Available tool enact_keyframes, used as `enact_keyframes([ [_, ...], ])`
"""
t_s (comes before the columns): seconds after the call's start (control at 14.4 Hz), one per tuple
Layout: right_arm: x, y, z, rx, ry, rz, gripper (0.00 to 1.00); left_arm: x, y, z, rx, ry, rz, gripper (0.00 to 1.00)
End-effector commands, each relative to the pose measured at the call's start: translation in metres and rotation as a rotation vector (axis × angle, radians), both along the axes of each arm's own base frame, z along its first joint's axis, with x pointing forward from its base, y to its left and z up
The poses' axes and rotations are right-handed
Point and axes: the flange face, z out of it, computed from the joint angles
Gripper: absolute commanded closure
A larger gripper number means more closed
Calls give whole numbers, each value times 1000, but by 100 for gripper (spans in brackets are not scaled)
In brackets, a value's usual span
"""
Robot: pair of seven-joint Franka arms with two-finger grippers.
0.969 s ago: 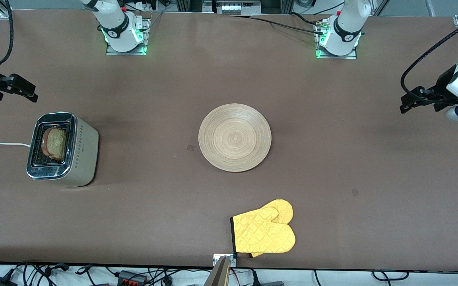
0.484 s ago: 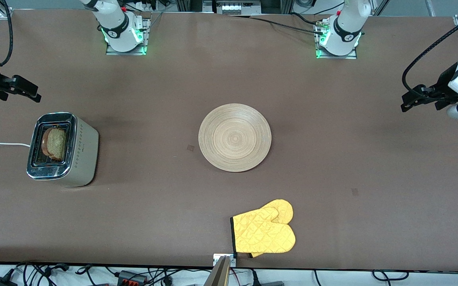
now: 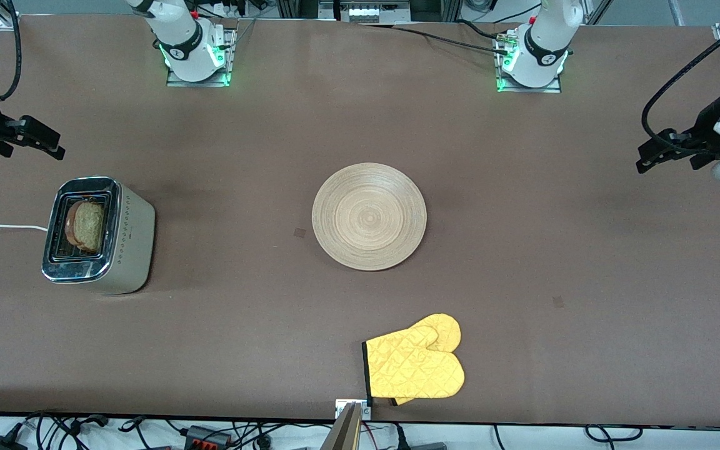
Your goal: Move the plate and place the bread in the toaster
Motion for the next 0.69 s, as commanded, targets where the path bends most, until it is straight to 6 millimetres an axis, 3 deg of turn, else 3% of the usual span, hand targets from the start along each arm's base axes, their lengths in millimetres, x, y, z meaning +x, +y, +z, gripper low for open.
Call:
enact_keyframes([
  [0.0, -6, -1, 5, 5, -12, 9, 0, -6, -2, 3, 18, 13, 2, 0],
  [0.62, -7, 2, 9, 7, -6, 18, 0, 1, 0, -11, 18, 45, 2, 0],
])
